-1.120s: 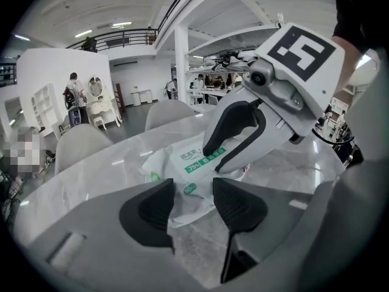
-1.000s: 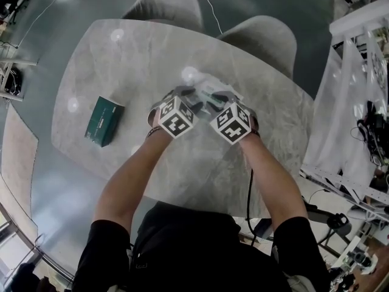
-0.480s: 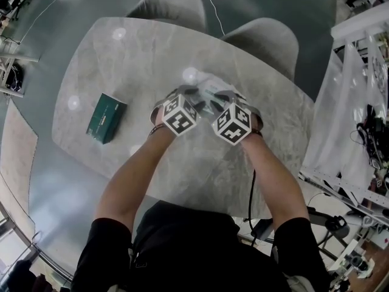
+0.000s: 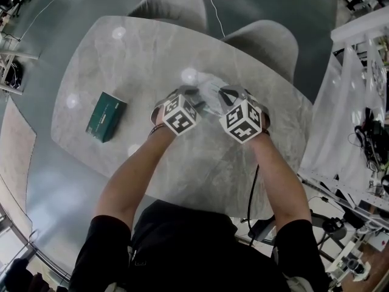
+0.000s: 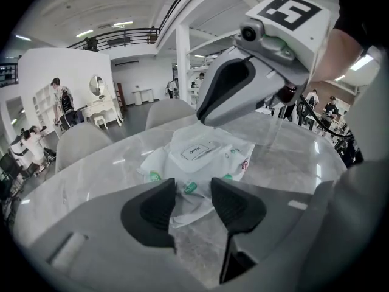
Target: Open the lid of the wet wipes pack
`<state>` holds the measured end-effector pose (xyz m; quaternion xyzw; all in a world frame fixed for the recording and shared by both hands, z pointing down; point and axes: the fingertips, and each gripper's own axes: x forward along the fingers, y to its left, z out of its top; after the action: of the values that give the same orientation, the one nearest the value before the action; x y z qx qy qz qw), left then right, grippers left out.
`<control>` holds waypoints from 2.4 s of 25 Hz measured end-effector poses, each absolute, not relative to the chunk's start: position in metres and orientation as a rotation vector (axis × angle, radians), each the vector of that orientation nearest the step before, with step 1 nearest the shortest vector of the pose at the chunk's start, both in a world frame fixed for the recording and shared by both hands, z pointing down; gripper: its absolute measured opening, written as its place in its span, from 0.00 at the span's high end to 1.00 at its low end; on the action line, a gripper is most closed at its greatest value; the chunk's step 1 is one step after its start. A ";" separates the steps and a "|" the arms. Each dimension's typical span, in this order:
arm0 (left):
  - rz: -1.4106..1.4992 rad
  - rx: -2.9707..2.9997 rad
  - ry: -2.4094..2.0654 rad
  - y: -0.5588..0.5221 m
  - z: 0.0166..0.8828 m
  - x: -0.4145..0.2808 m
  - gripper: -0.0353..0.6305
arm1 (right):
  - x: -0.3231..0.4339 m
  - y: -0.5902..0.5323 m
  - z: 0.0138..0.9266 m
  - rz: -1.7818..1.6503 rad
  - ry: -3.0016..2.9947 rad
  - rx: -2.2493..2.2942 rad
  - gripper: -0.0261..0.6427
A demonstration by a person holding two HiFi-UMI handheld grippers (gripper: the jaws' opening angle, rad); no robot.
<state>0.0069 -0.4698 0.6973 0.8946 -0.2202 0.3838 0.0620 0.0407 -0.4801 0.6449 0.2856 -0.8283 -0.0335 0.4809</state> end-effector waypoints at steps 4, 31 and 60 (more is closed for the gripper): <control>1.149 2.699 -0.666 -0.468 0.696 0.007 0.66 | 0.048 -0.485 0.638 -0.031 -2.053 0.707 0.93; 0.696 2.712 -0.878 -0.388 0.567 -0.060 0.73 | 0.113 -0.509 0.614 0.360 -2.128 1.454 0.90; 0.282 2.767 -1.082 -0.257 0.397 -0.114 0.87 | 0.044 -0.261 0.407 0.315 -2.596 1.449 0.95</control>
<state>-0.1137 -0.2572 0.3971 0.9243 -0.3613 0.0942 0.0786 0.0439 -0.2609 0.4066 0.4833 -0.8658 0.1050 0.0760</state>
